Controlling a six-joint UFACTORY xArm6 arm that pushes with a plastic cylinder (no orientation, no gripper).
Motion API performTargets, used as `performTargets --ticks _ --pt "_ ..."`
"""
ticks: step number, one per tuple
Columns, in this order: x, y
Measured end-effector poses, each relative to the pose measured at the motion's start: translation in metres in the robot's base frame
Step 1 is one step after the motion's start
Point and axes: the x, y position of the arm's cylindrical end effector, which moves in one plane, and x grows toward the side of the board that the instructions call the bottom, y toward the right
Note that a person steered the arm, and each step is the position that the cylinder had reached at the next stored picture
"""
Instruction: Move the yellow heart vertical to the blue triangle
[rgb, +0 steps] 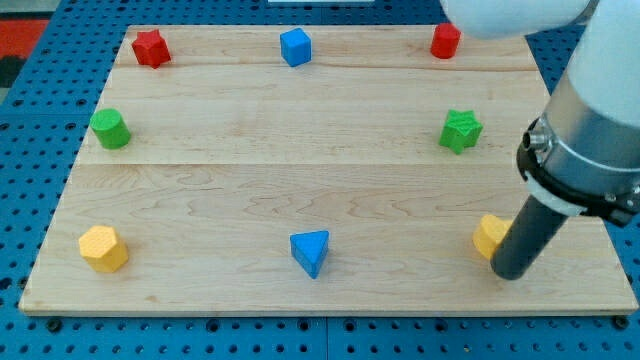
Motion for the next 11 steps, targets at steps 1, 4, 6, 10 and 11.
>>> performTargets --ticks 1,4,6,10,11 --pt "-0.015 -0.023" --pt "-0.019 0.086" --pt "-0.043 -0.017" --pt "-0.111 -0.146" --pt "-0.129 -0.195"
